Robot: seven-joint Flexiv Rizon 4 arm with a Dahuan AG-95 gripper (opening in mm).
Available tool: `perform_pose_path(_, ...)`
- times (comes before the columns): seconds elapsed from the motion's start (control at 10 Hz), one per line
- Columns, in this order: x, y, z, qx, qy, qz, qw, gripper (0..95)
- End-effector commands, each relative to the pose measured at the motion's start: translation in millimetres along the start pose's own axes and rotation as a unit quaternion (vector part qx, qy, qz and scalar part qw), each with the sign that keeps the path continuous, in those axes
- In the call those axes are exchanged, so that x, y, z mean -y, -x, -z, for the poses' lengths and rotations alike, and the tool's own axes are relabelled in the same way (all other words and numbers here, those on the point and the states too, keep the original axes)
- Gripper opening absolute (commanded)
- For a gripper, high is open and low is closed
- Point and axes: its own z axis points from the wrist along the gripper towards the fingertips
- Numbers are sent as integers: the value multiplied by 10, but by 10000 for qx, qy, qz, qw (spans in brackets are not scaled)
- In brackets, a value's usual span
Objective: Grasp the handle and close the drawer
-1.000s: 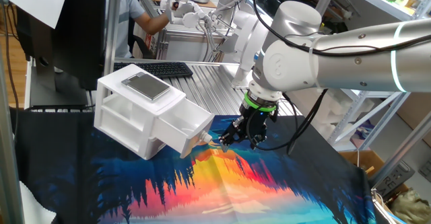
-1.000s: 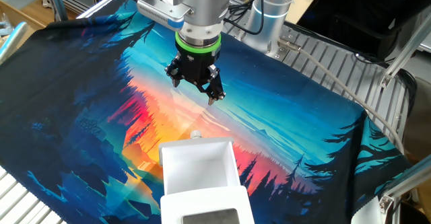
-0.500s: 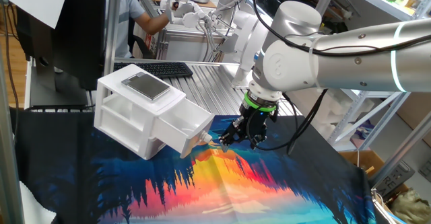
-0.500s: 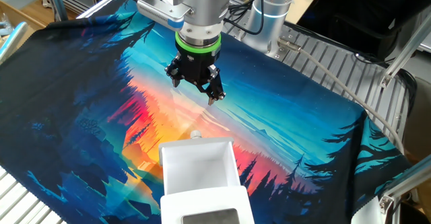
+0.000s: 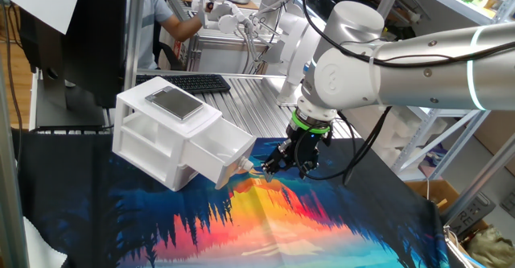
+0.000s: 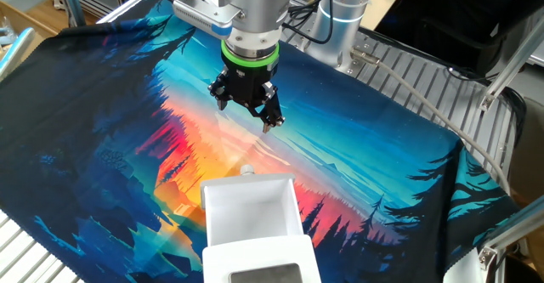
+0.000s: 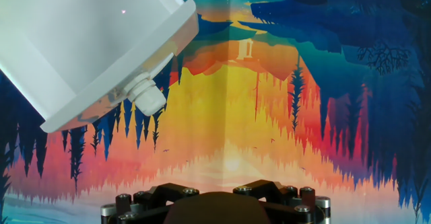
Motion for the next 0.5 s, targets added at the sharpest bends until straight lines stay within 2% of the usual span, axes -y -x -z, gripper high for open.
perform_pose_path(0.1, 0, 0, 0, 30, -27, -1070, 9942, 0)
perform_pose_path(0.5, 1, -1, 1, 23, -7, -1096, 9940, 0)
